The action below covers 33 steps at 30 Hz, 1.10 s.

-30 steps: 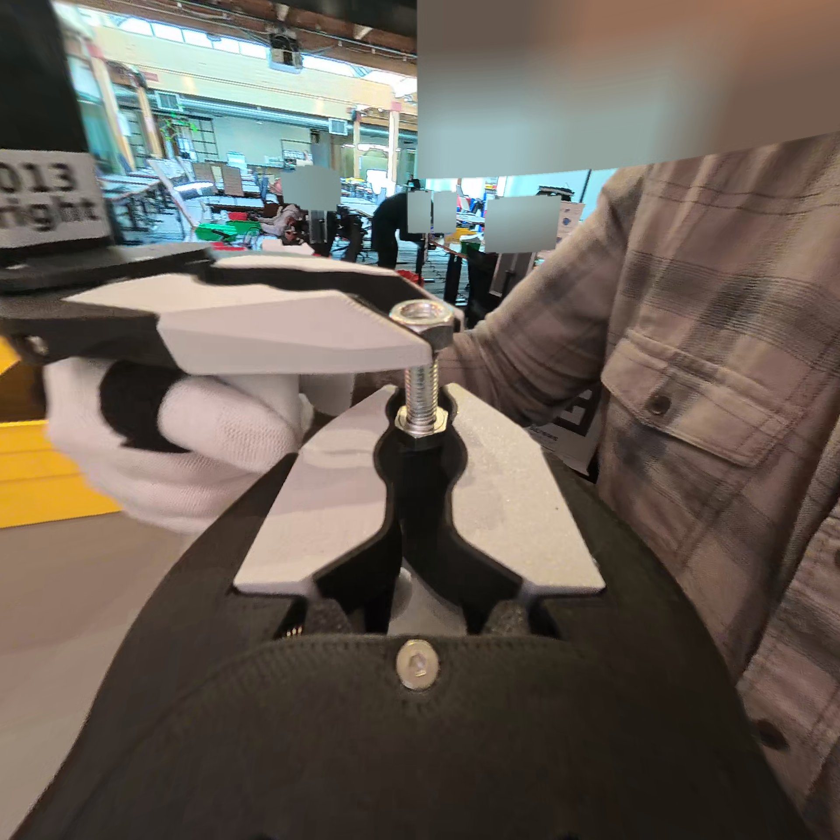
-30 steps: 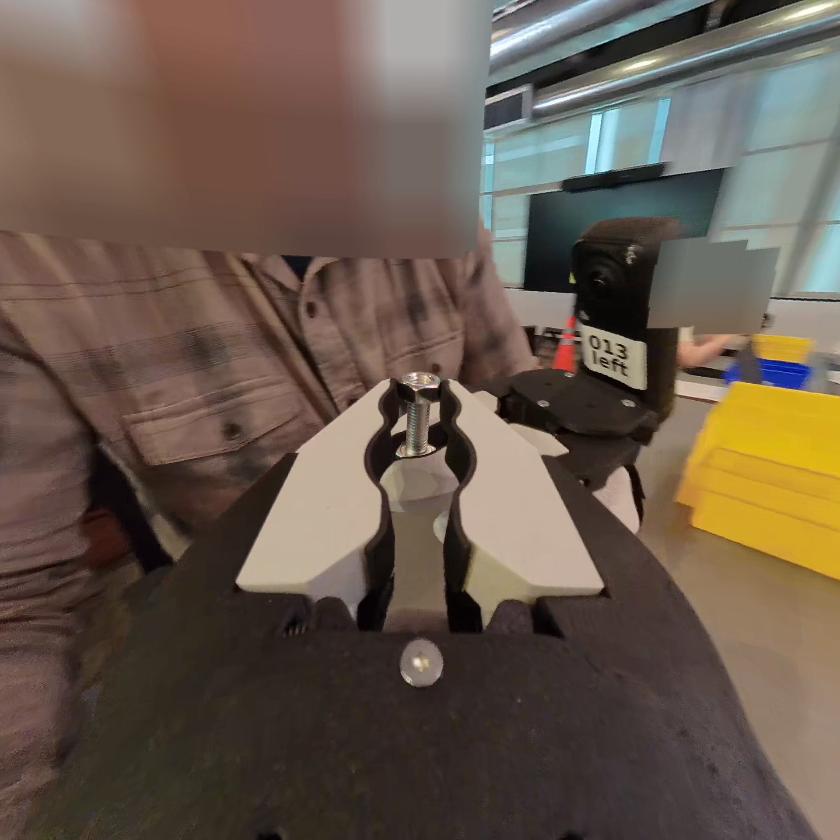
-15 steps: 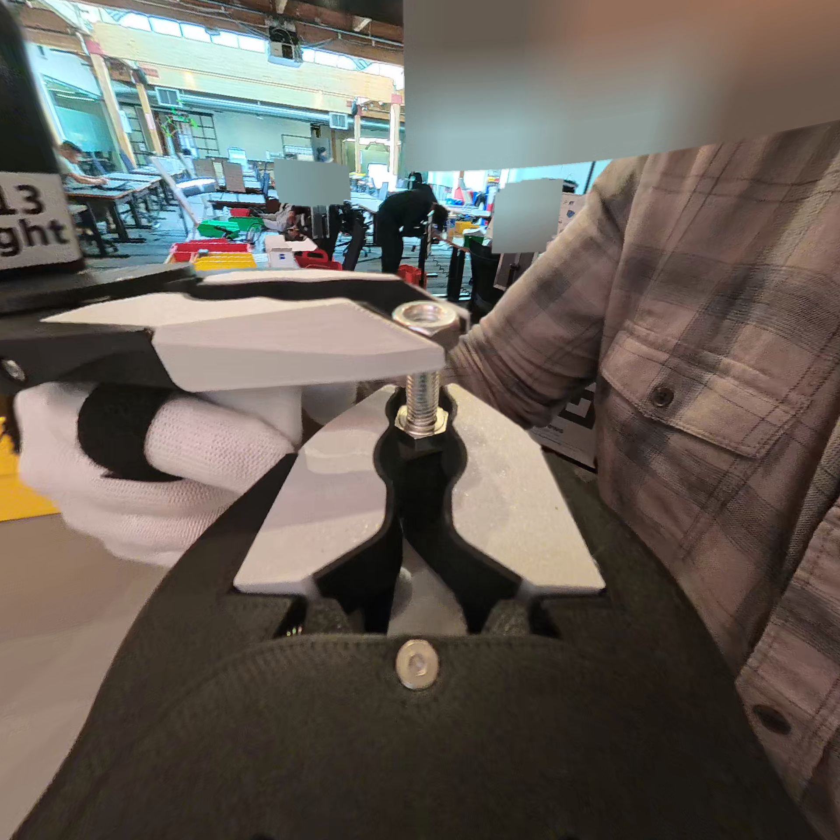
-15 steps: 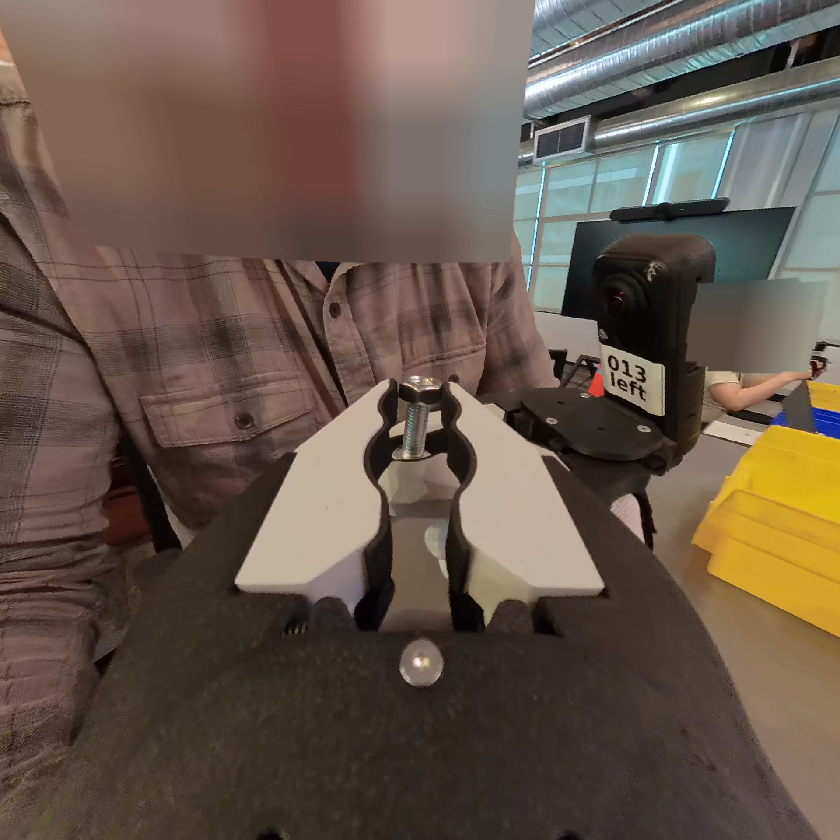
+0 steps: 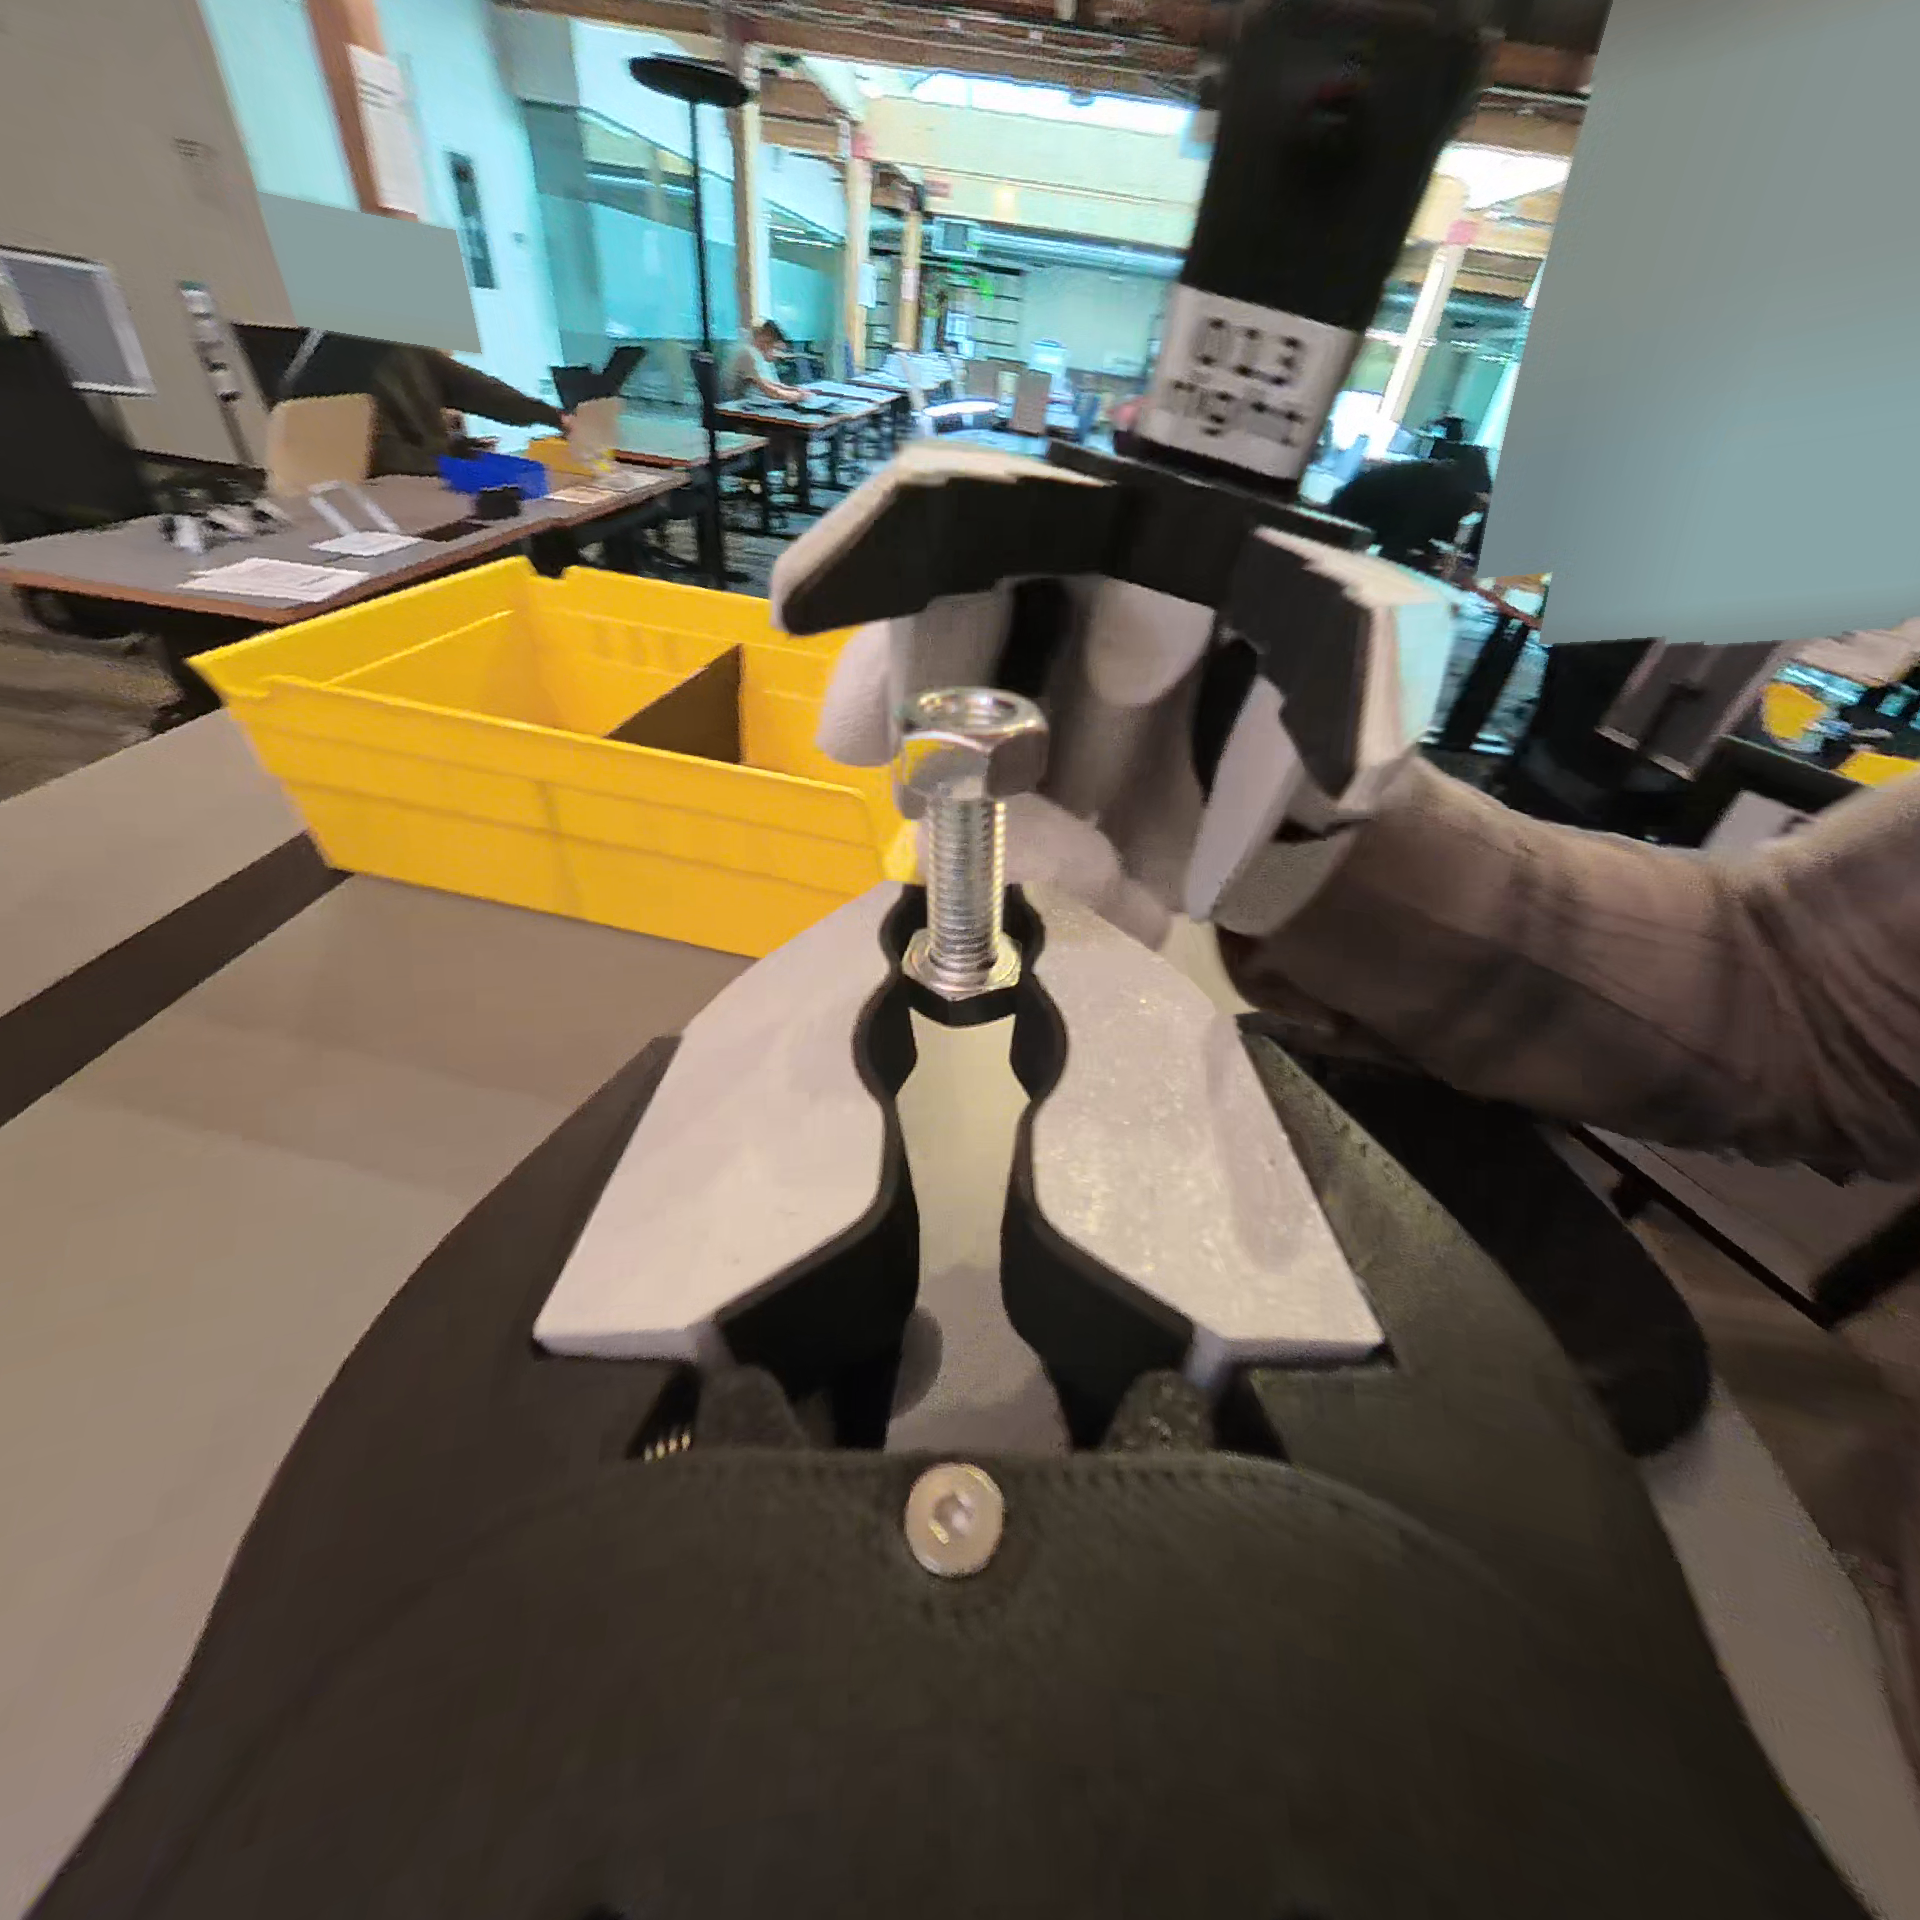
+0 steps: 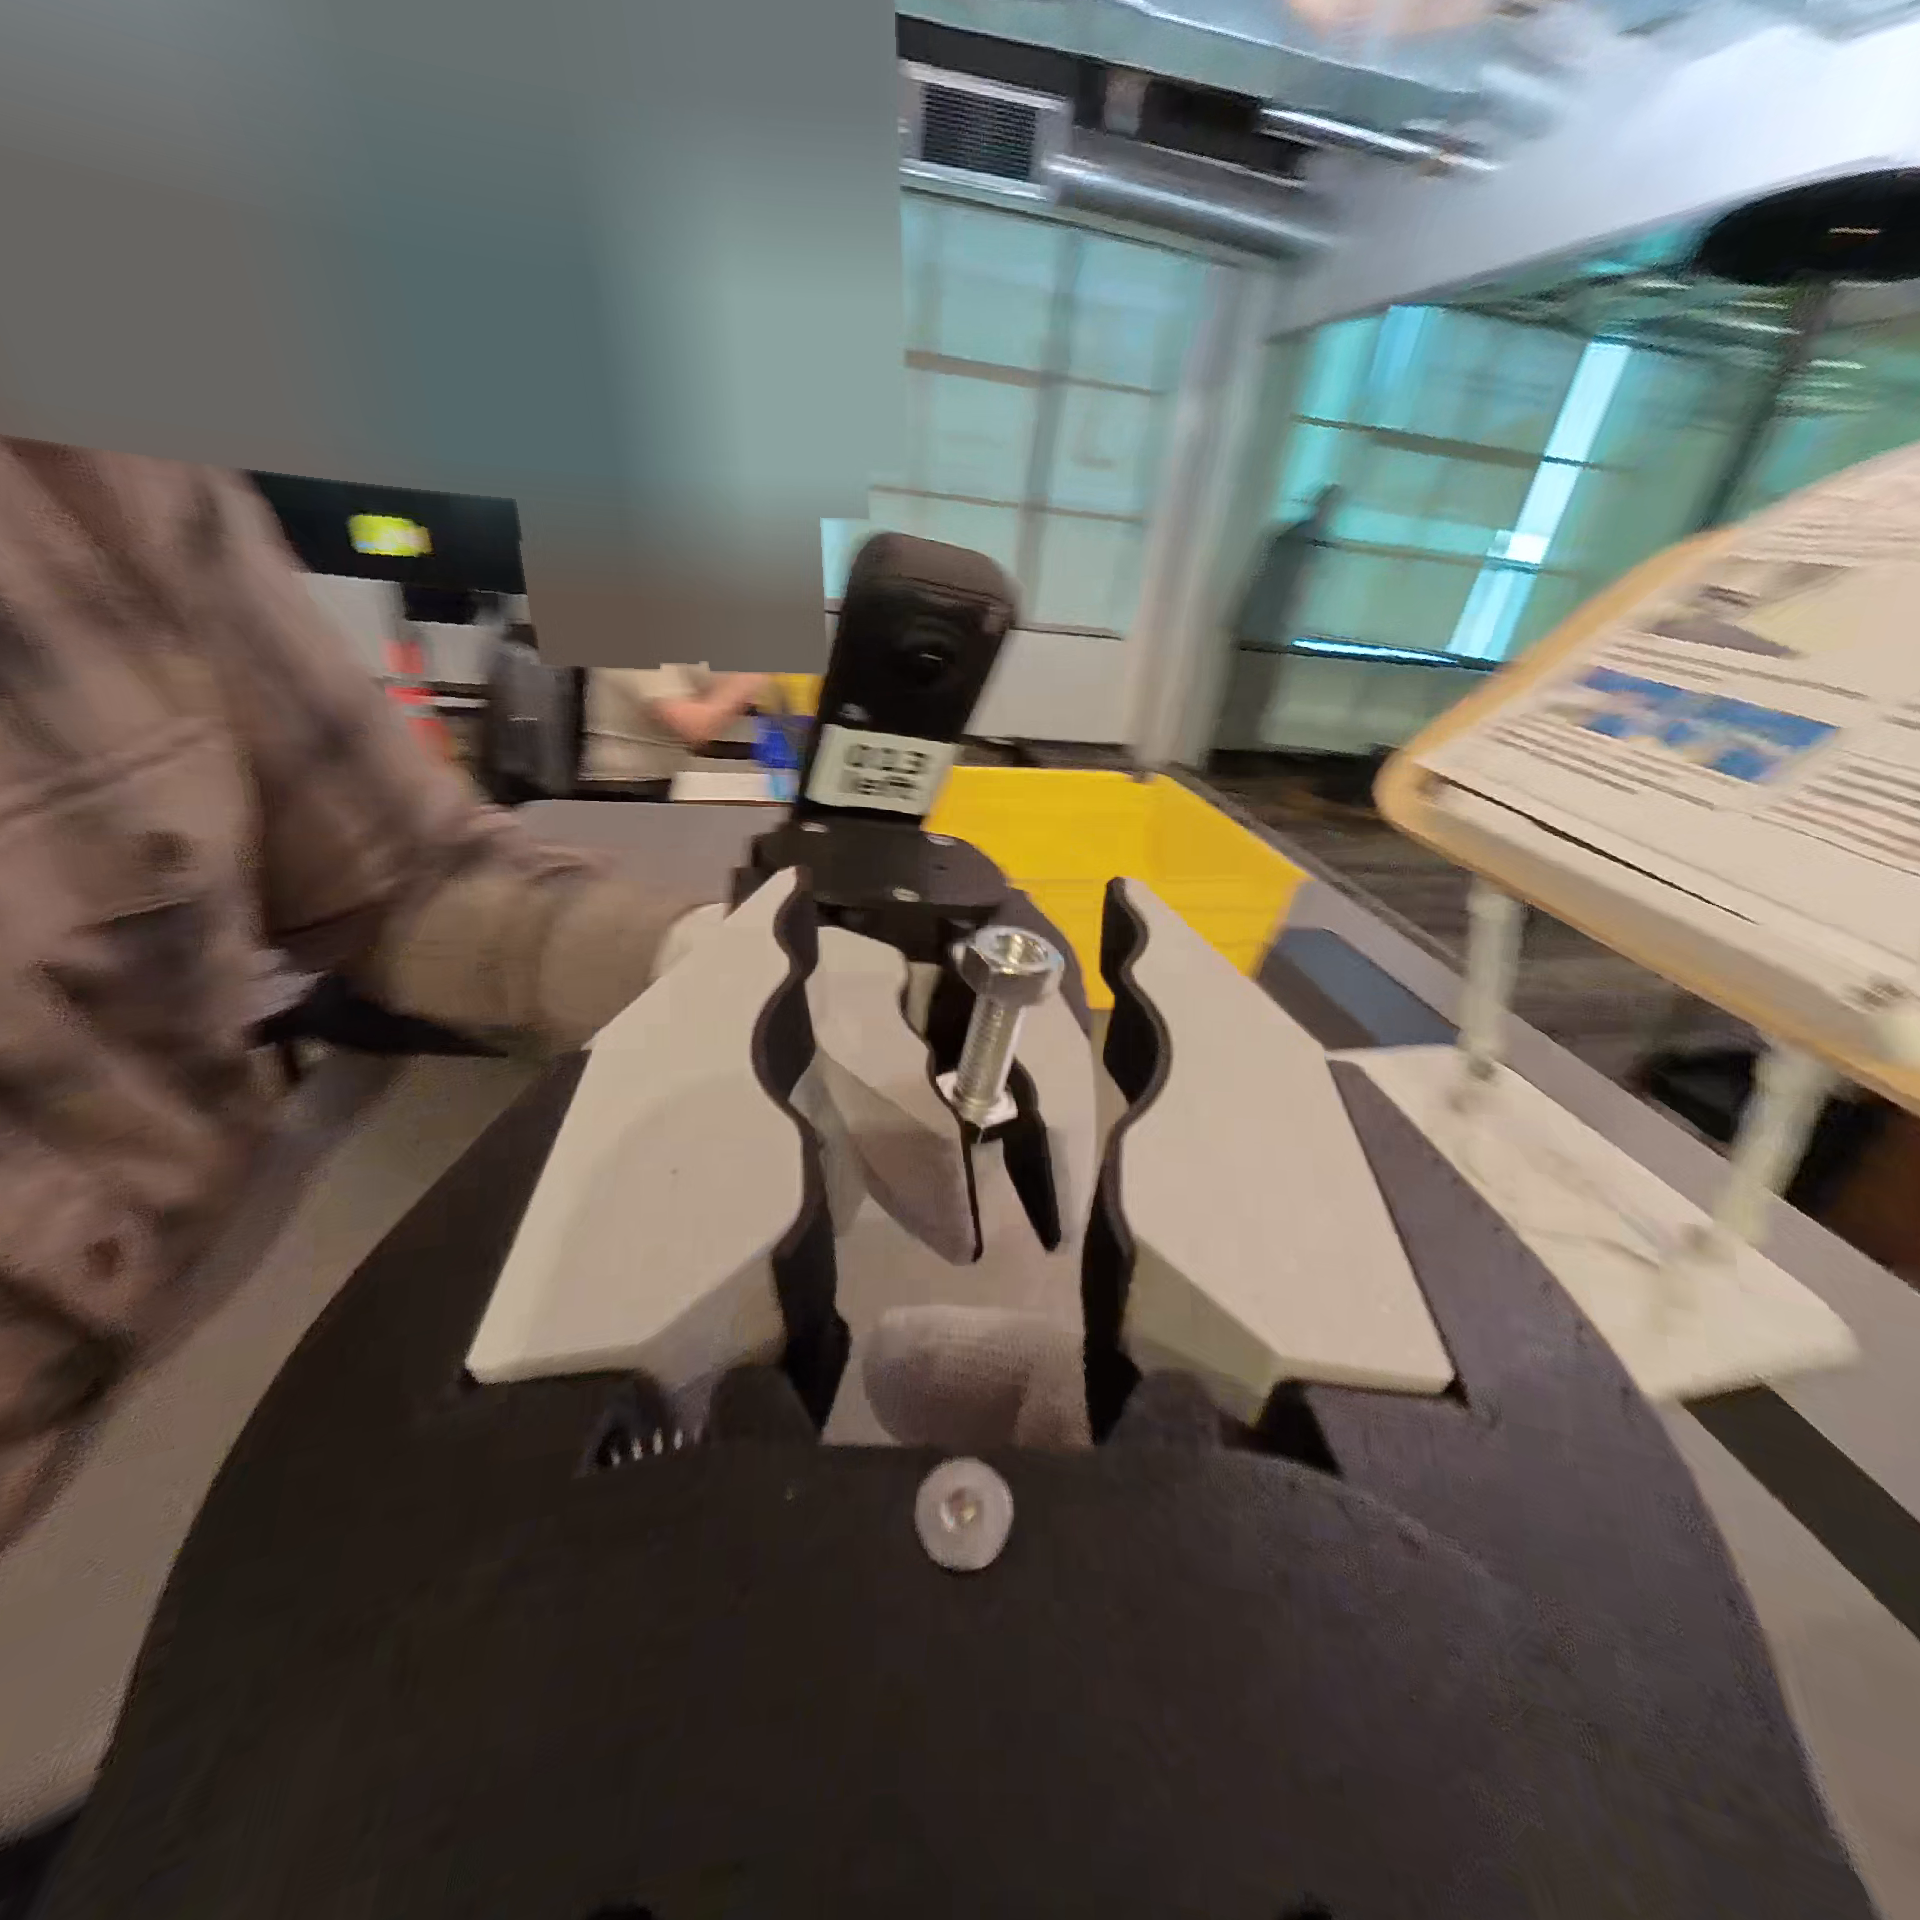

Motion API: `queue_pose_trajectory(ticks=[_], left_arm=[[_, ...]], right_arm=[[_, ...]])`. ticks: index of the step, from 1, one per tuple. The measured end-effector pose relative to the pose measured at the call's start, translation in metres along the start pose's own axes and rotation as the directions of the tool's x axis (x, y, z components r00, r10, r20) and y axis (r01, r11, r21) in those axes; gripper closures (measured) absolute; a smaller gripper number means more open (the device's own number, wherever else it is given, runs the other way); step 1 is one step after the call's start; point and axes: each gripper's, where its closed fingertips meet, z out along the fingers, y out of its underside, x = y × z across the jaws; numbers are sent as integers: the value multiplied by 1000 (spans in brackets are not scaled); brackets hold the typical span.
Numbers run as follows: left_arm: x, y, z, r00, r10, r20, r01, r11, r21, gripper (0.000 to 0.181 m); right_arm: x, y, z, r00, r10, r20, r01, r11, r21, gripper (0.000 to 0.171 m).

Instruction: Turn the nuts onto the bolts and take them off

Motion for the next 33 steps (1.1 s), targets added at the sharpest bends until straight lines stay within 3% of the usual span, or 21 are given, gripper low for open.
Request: queue_pose_trajectory(ticks=[5,11,13,17,22,26,33], left_arm=[[-17,4,0,992,35,124,-34,999,-7,167],[-24,9,3,978,56,199,-52,998,-27,167],[-25,10,3,976,49,211,-44,999,-27,167],[-27,10,4,973,55,224,-50,998,-30,167],[-27,9,4,972,60,227,-55,998,-27,167],[-26,10,5,972,66,227,-61,998,-33,167],[-24,10,5,975,60,213,-55,998,-29,167]], right_arm=[[26,13,-2,924,52,-380,-38,998,43,130],[39,36,-5,746,-6,-666,-39,998,-53,148],[39,37,-5,712,-38,-702,-25,997,-80,157],[39,37,-5,677,-87,-730,-6,992,-123,157],[40,32,-6,670,-67,-740,0,996,-91,144],[39,31,-4,684,-55,-727,-5,997,-80,153],[38,31,-3,700,-62,-712,1,996,-85,155]])
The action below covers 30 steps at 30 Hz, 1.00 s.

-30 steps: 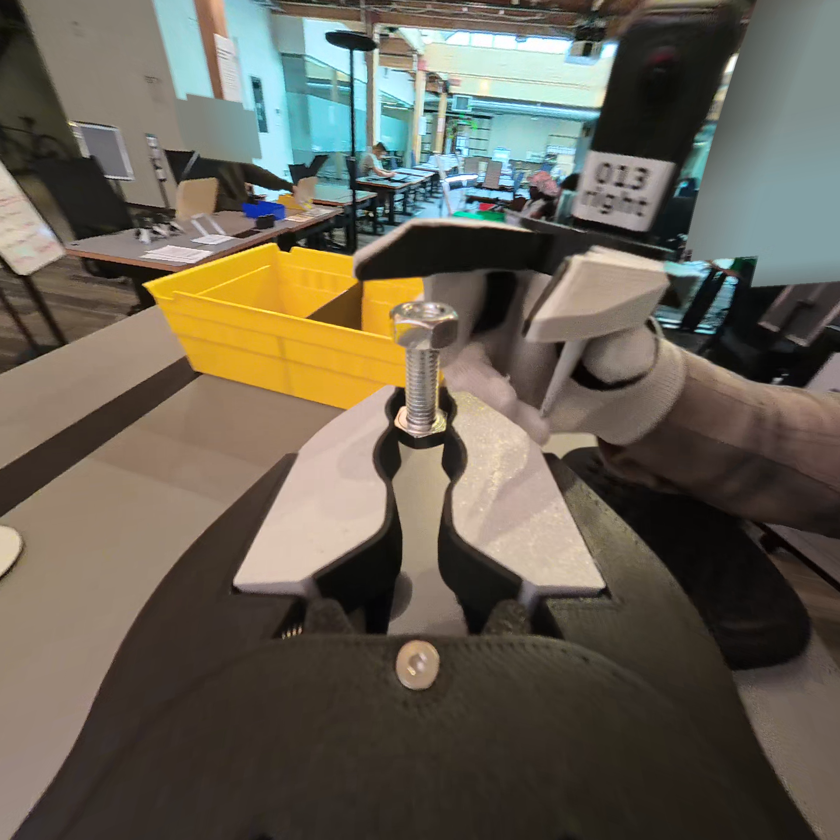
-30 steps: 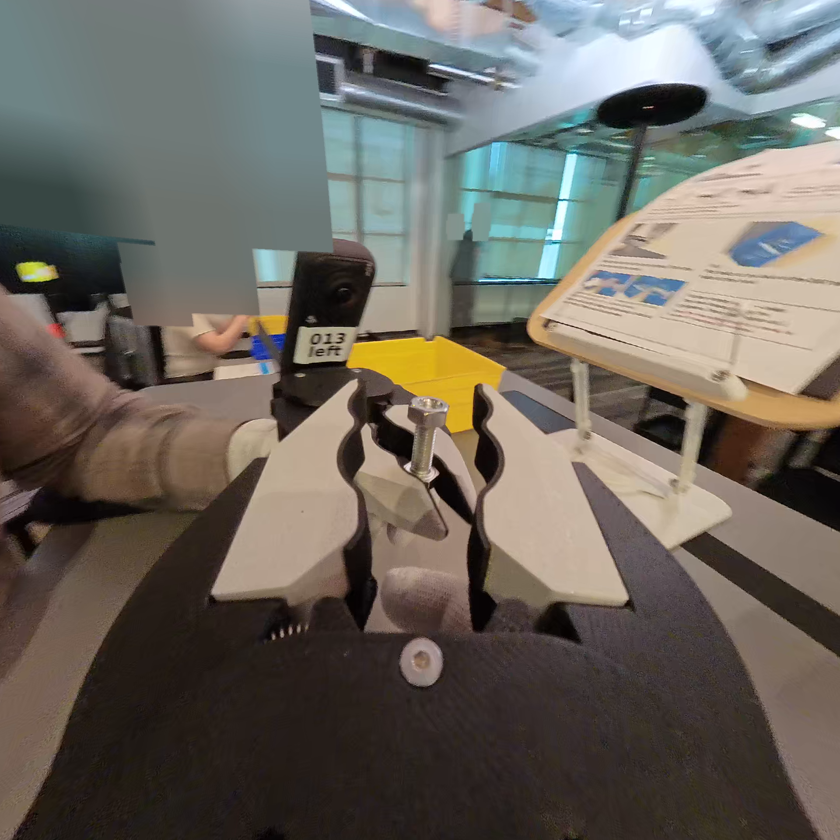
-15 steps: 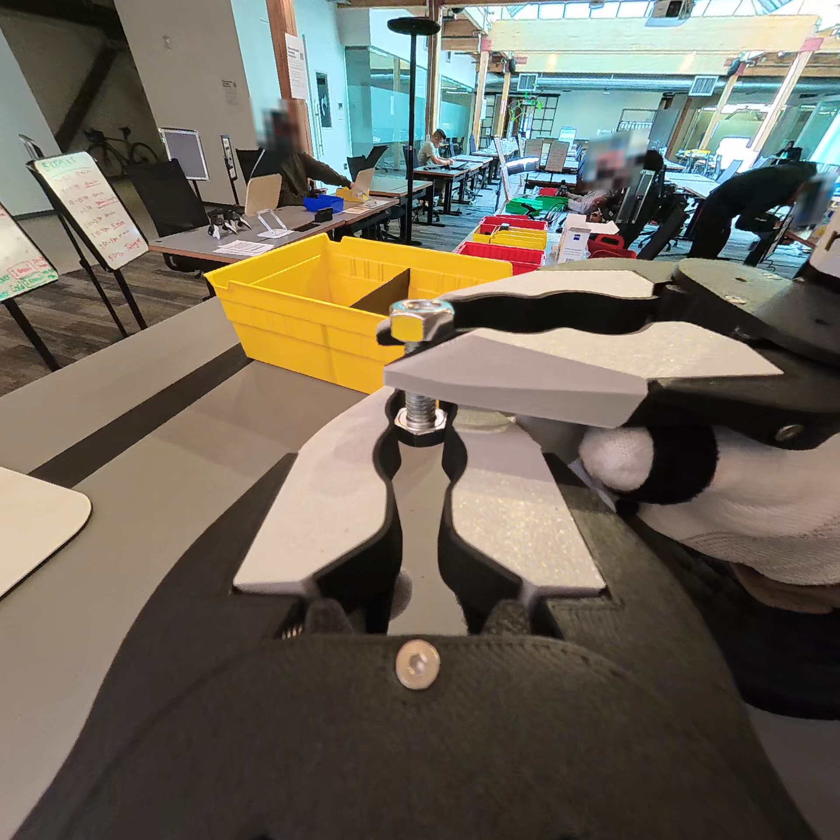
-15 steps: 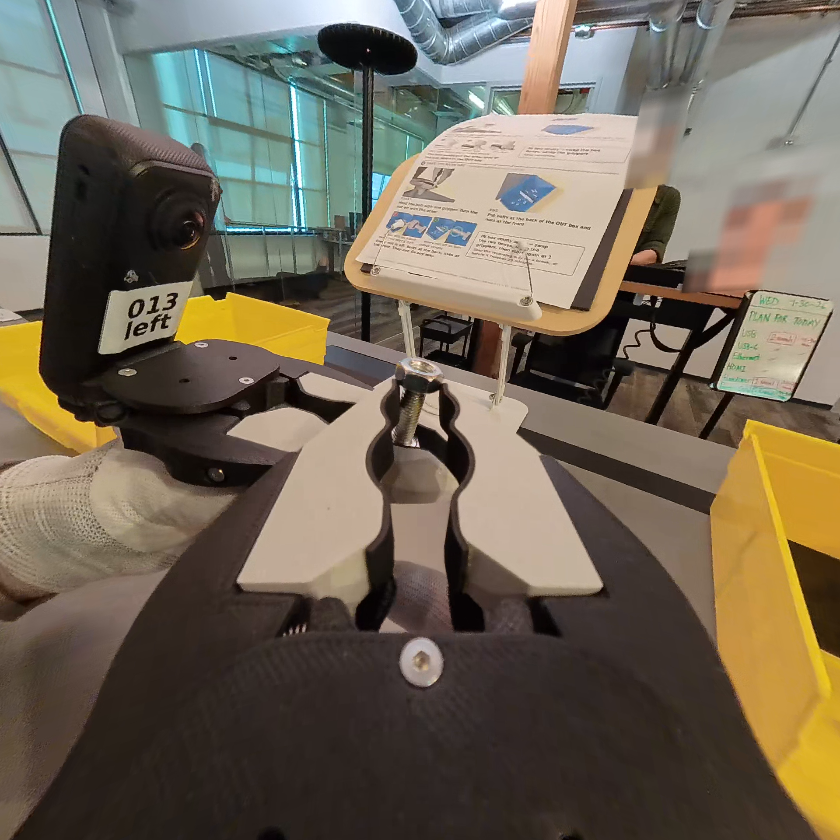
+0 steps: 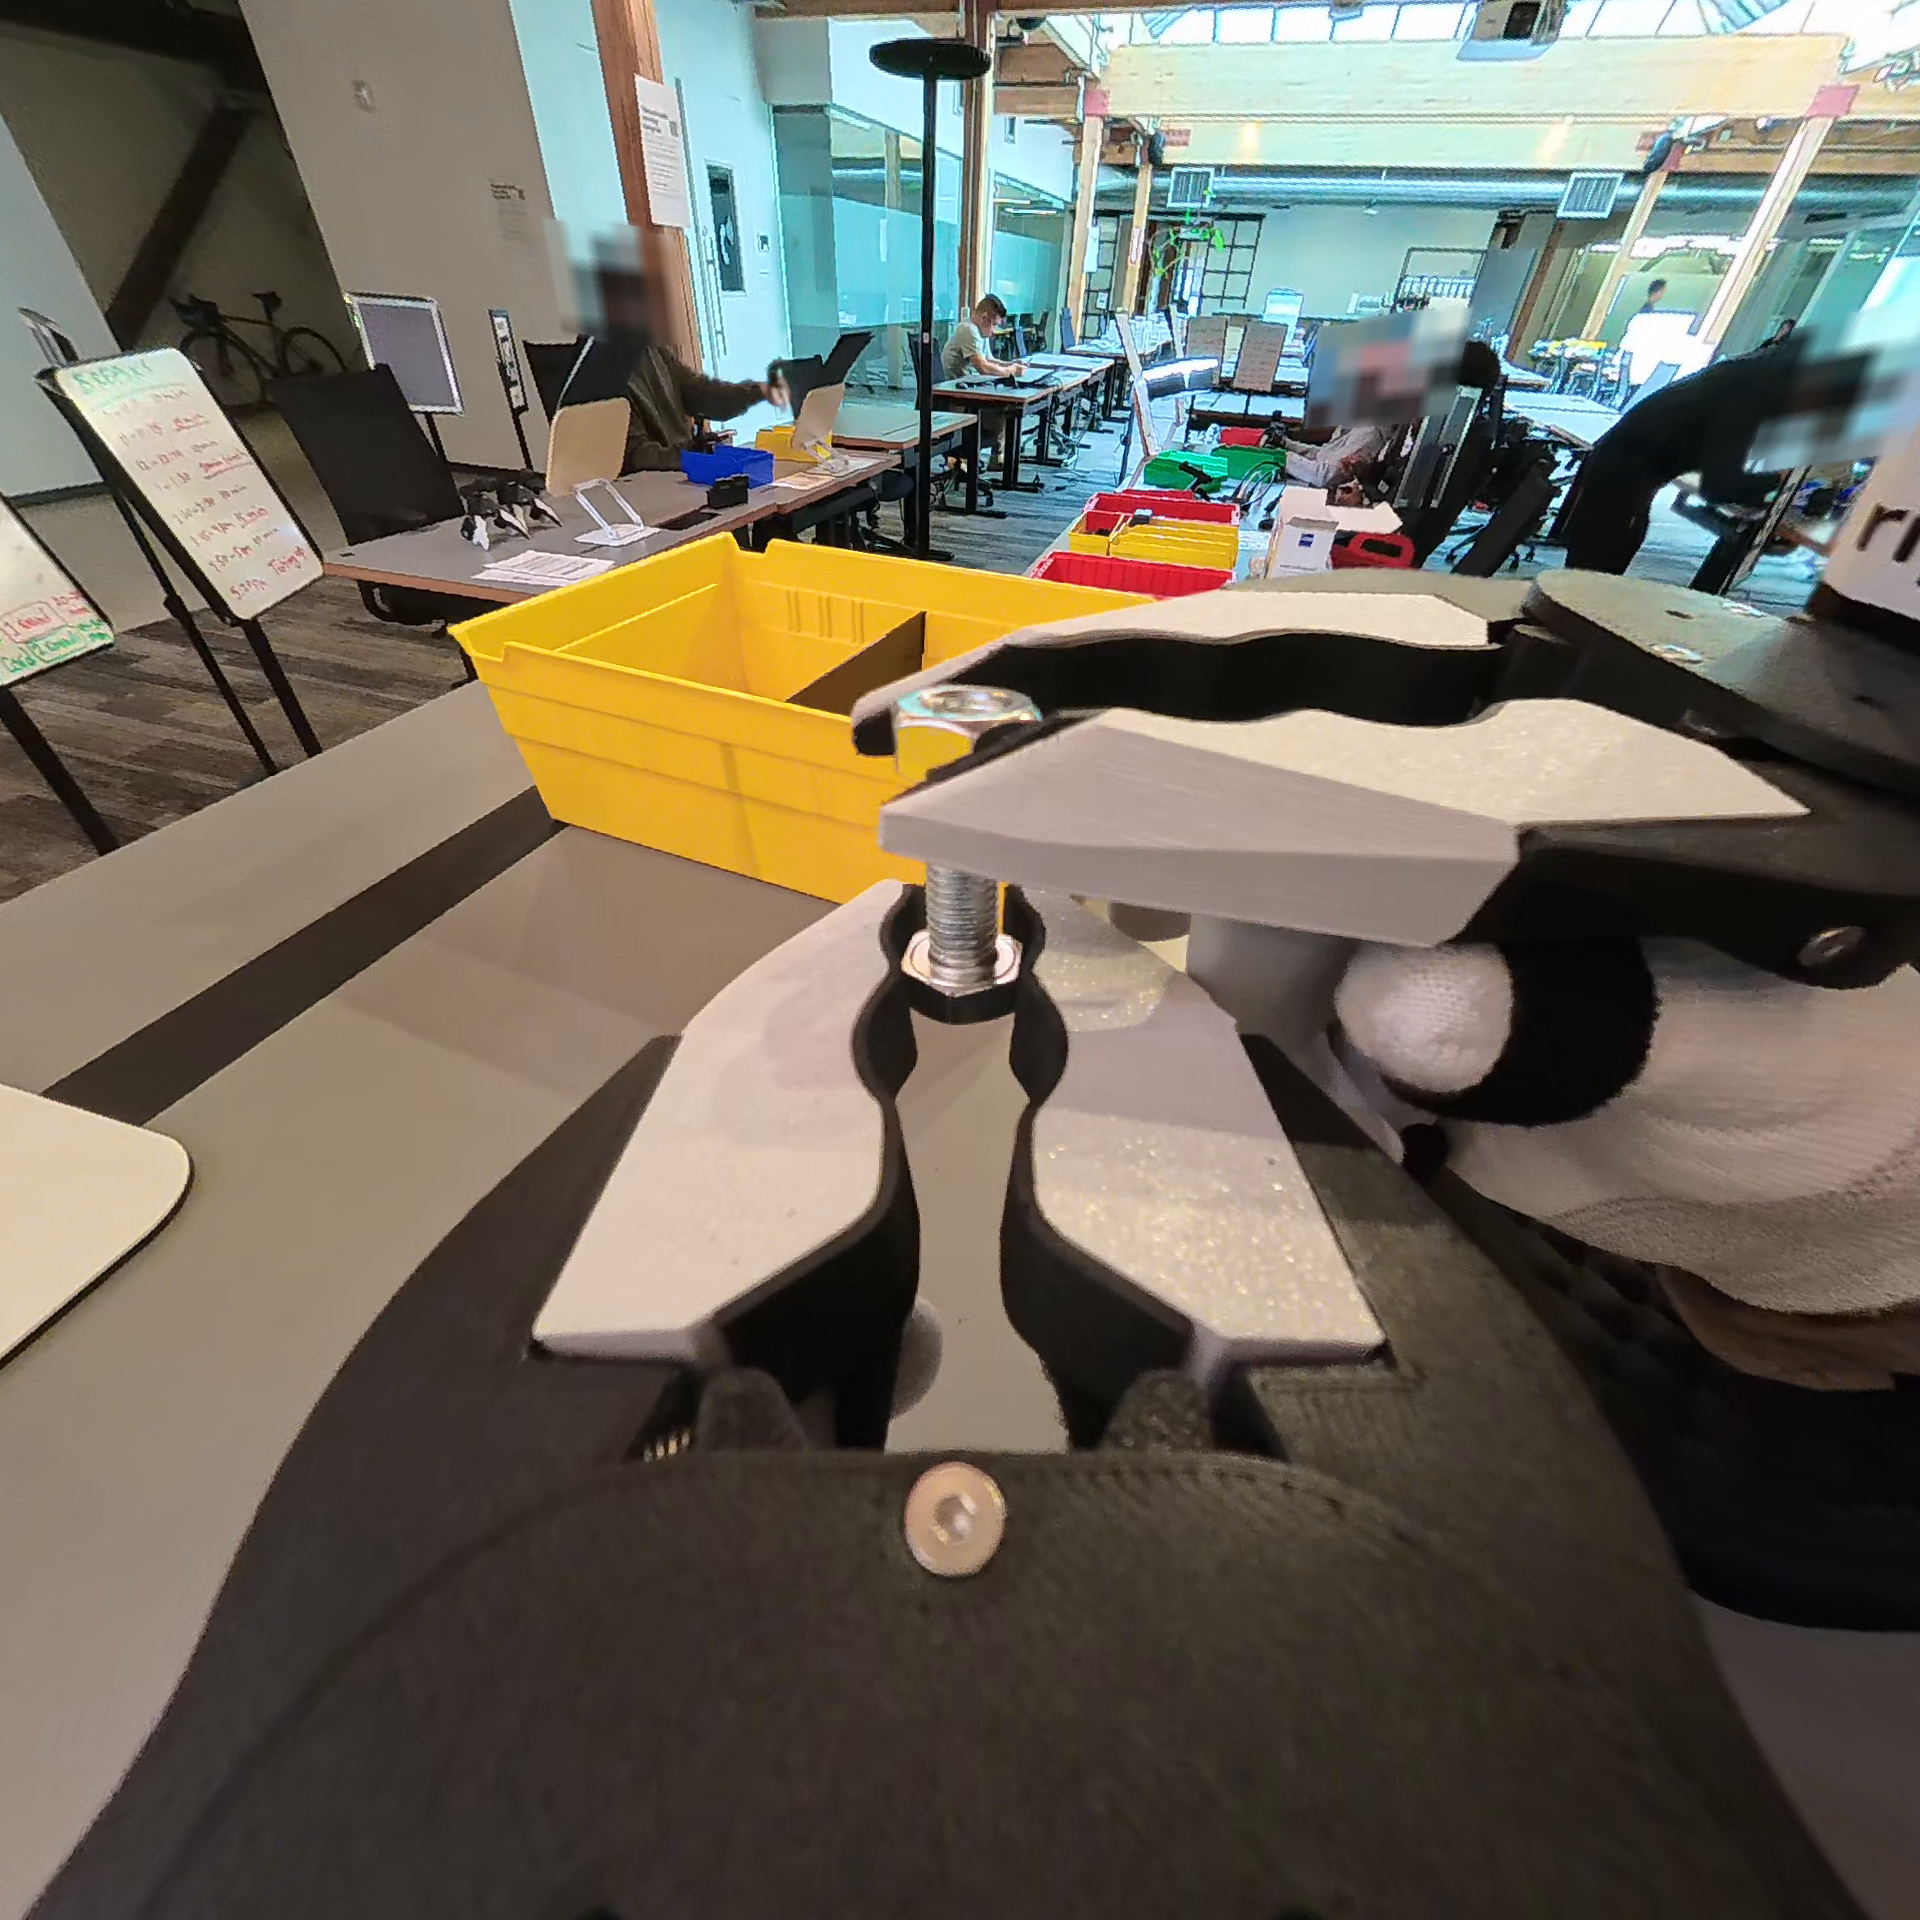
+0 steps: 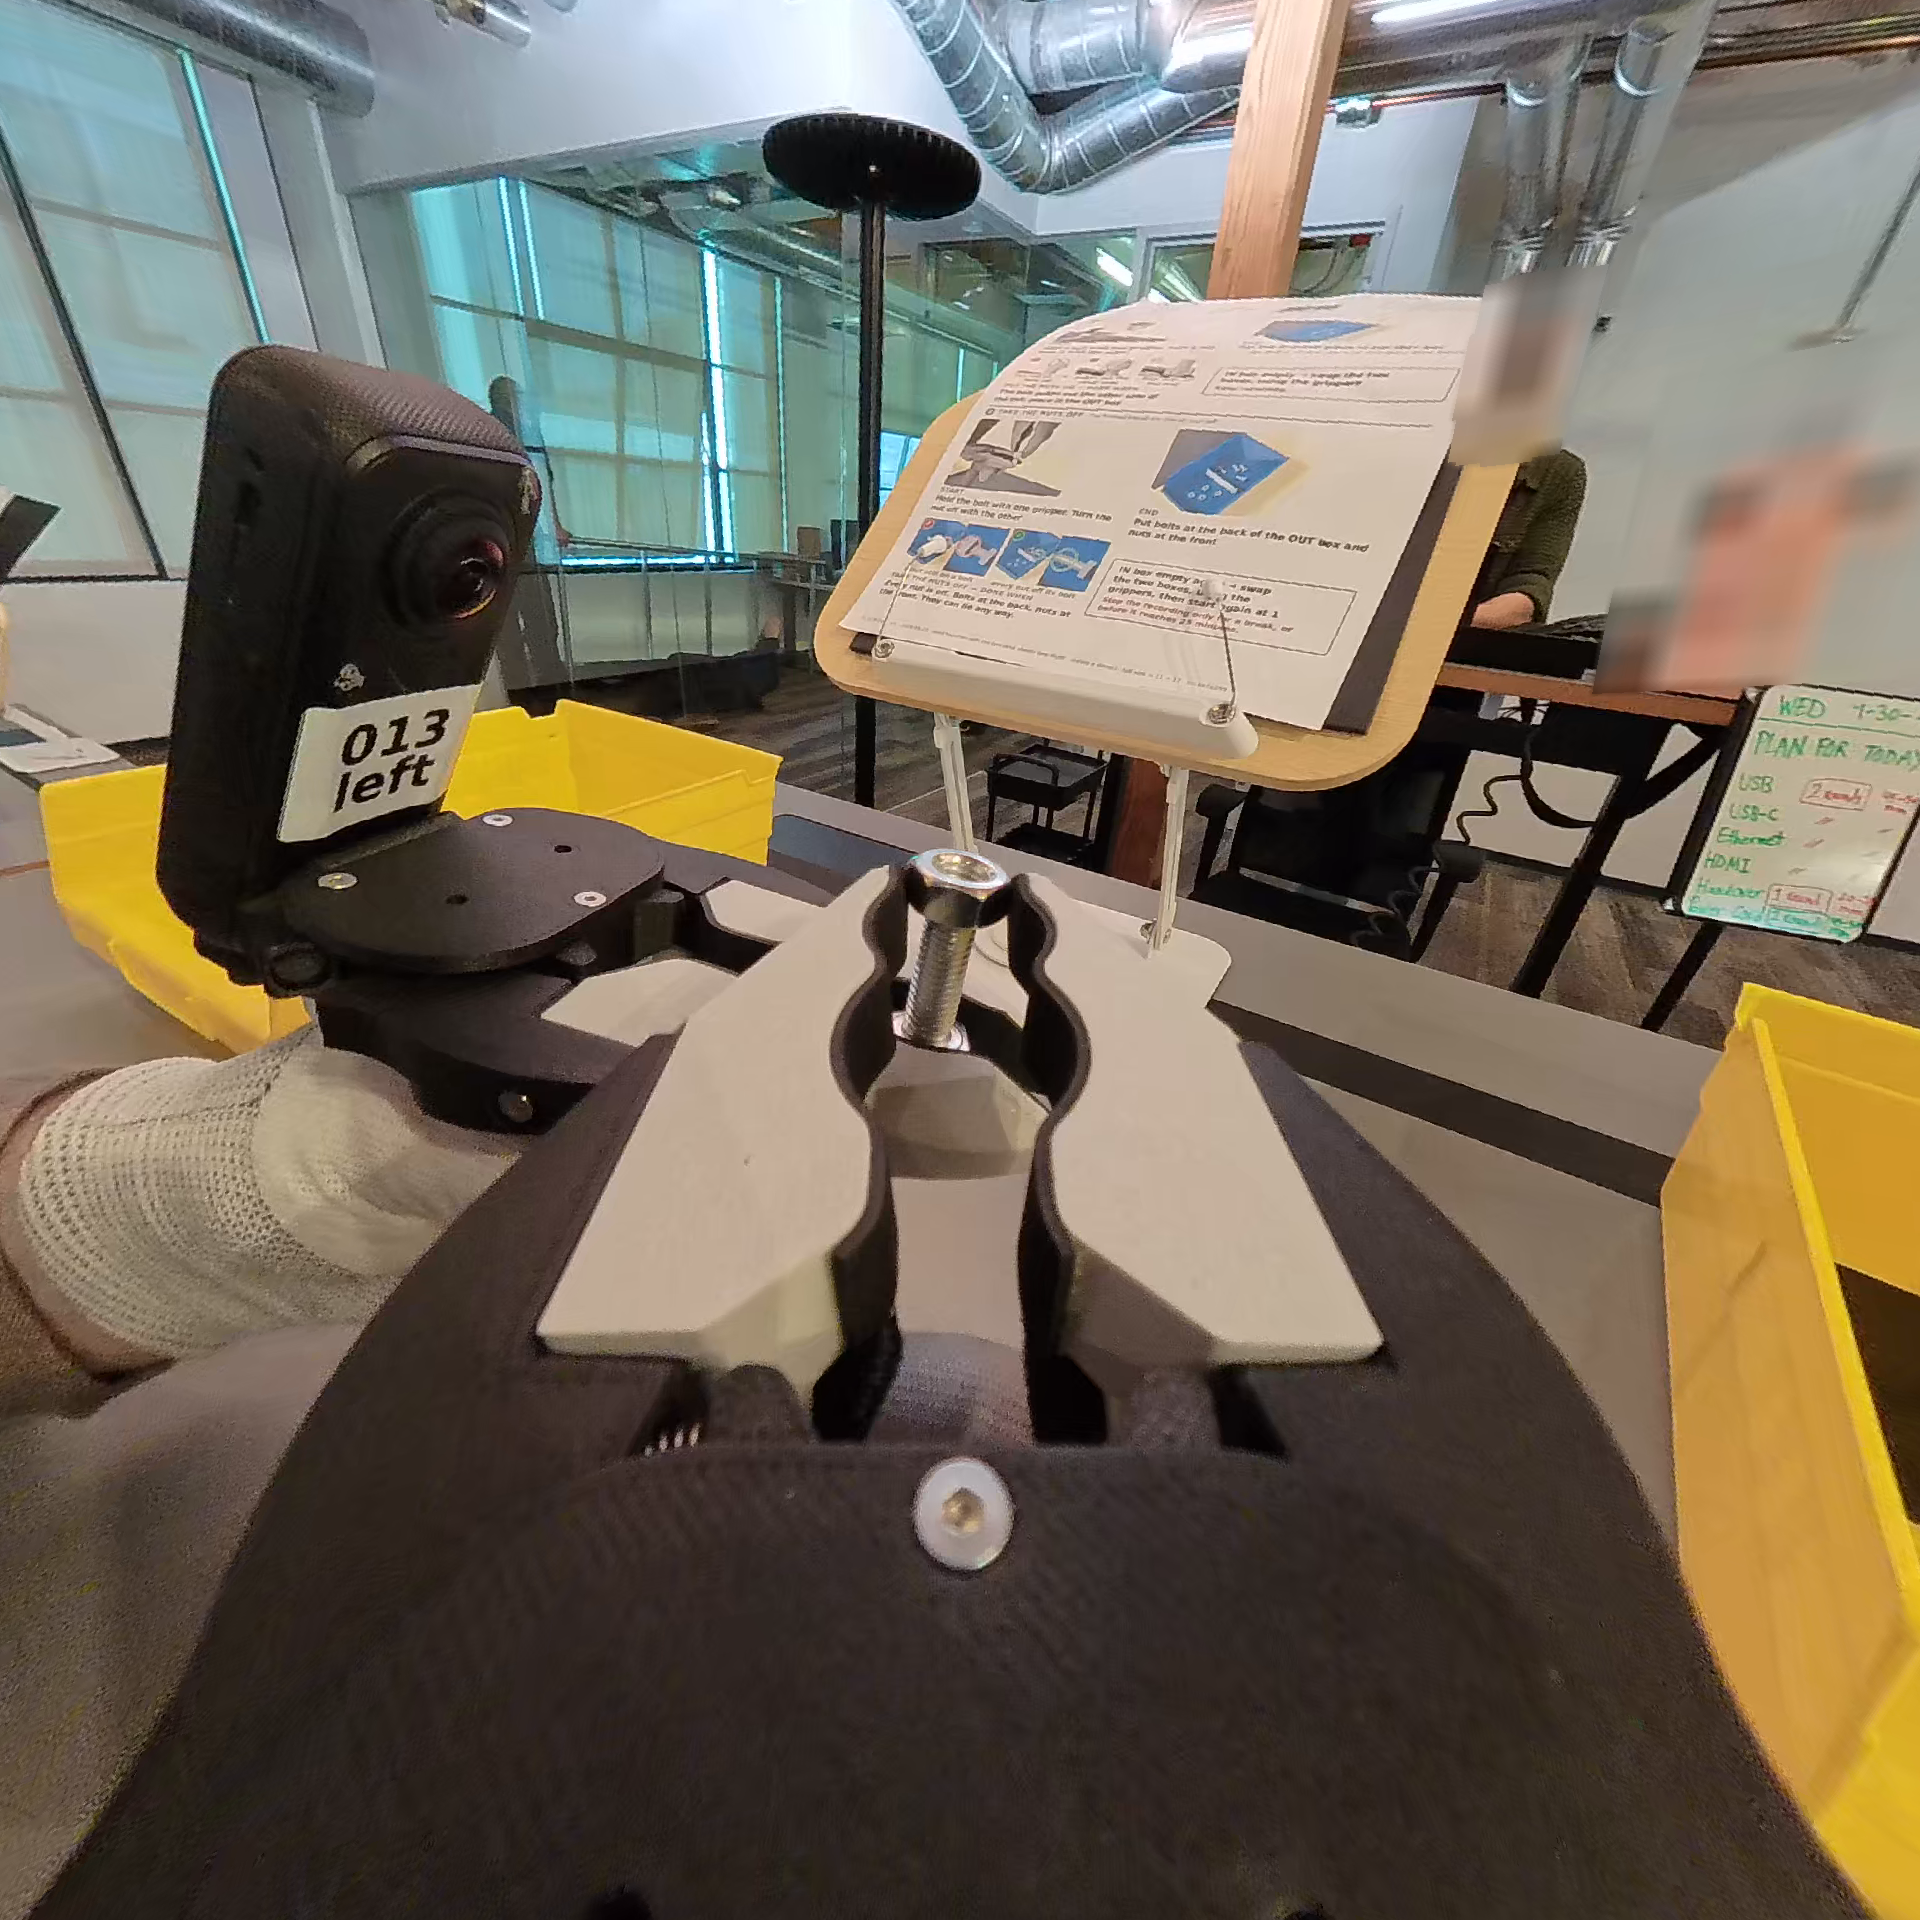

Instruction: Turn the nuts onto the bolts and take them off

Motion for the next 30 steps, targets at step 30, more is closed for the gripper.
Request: queue_pose_trajectory(ticks=[30], left_arm=[[112,-36,-46,728,-82,-681,116,993,4,166]], right_arm=[[-58,-50,-92,-162,20,987,-165,985,-47,154]])
